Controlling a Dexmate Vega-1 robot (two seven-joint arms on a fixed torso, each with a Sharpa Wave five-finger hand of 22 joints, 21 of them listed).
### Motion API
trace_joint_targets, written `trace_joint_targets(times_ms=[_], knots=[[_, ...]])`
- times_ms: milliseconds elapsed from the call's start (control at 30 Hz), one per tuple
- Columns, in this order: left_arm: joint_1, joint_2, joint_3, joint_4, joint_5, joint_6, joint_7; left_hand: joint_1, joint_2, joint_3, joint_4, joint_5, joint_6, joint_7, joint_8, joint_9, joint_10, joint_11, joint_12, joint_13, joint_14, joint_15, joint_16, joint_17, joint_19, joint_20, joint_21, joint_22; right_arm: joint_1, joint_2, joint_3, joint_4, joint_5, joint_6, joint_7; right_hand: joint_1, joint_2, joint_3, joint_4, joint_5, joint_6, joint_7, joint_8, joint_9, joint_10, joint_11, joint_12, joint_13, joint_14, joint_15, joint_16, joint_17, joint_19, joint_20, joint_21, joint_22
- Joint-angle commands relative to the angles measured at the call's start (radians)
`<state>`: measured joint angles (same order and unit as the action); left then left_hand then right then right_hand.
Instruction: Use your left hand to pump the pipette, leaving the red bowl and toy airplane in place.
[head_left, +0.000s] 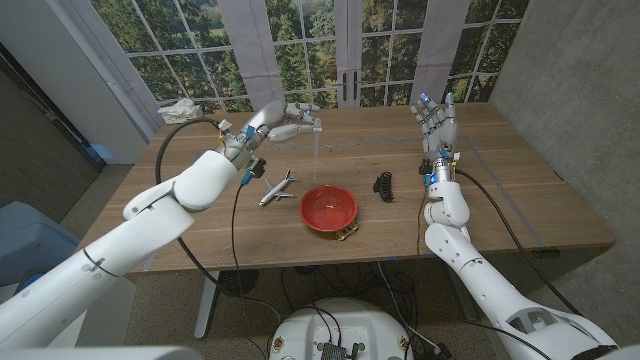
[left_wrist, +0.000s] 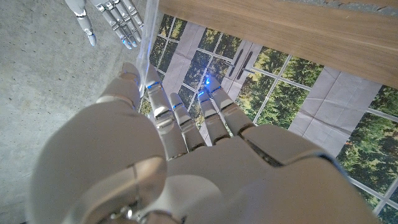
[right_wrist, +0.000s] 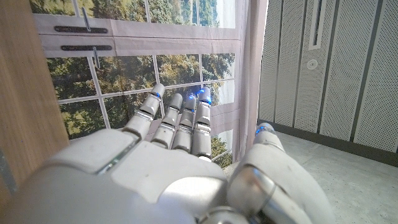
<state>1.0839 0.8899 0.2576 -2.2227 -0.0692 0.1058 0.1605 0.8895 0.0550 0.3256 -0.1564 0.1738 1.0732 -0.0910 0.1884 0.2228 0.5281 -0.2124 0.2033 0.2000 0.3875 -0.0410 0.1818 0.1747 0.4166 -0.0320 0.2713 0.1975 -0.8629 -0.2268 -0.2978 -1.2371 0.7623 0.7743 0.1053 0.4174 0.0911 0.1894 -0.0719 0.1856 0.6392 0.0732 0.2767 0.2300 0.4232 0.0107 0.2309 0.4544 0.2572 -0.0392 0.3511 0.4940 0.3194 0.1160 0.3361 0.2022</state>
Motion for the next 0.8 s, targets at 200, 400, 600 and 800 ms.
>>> trace_joint_targets(times_ms=[200, 400, 600, 800], knots=[[-0.019, 0.001, 0.009, 0.022, -0.008, -0.014, -0.01, -0.009, -0.001, -0.007, -0.001, -0.002, -0.003, -0.008, 0.001, -0.002, -0.002, 0.005, 0.002, 0.001, -0.005, -0.117, 0.005, 0.002, 0.003, 0.006, 0.002, 0.005, 0.018, 0.011, -0.003, 0.026, -0.004, 0.005, -0.001, -0.008, 0.006, 0.002, -0.01, 0.006, 0.003, 0.005, -0.006, 0.002, -0.001, 0.0, 0.007, 0.002, -0.004, -0.007, -0.001, 0.002, -0.004, -0.002, -0.003, 0.002], [-0.024, -0.006, 0.011, 0.036, -0.009, -0.032, -0.005, 0.005, 0.023, 0.003, -0.004, 0.001, 0.038, -0.015, 0.017, -0.007, 0.002, 0.003, 0.005, 0.001, -0.004, -0.116, 0.007, 0.002, 0.001, 0.007, 0.002, 0.005, 0.025, 0.015, -0.004, 0.036, -0.004, 0.005, -0.001, -0.01, 0.007, 0.003, -0.012, 0.006, 0.004, 0.005, -0.006, 0.003, -0.001, 0.0, 0.007, 0.002, -0.003, -0.007, -0.002, 0.002, -0.004, -0.001, -0.003, 0.002], [-0.033, -0.008, 0.016, 0.048, -0.007, -0.037, -0.008, 0.011, 0.032, 0.006, -0.005, 0.001, 0.04, -0.013, 0.017, -0.009, 0.004, 0.002, 0.006, 0.001, -0.002, -0.117, 0.008, 0.002, 0.002, 0.004, 0.003, 0.005, 0.031, 0.018, -0.004, 0.046, -0.006, 0.008, -0.001, -0.011, 0.007, 0.003, -0.014, 0.006, 0.005, 0.007, -0.006, 0.003, -0.003, 0.0, 0.007, 0.002, -0.004, -0.007, -0.002, 0.002, -0.004, -0.001, -0.004, 0.002], [-0.048, -0.008, 0.024, 0.059, -0.007, -0.042, -0.017, 0.019, 0.038, 0.009, -0.009, 0.0, 0.061, -0.024, 0.023, -0.011, 0.007, 0.001, 0.007, 0.001, -0.001, -0.121, 0.008, 0.001, 0.003, 0.002, 0.004, 0.006, 0.039, 0.023, -0.003, 0.059, 0.001, 0.009, 0.007, -0.012, 0.008, 0.004, -0.016, 0.006, 0.007, 0.007, -0.007, 0.004, -0.004, 0.001, 0.006, 0.002, -0.003, -0.007, -0.002, 0.003, -0.005, -0.001, -0.004, 0.002]])
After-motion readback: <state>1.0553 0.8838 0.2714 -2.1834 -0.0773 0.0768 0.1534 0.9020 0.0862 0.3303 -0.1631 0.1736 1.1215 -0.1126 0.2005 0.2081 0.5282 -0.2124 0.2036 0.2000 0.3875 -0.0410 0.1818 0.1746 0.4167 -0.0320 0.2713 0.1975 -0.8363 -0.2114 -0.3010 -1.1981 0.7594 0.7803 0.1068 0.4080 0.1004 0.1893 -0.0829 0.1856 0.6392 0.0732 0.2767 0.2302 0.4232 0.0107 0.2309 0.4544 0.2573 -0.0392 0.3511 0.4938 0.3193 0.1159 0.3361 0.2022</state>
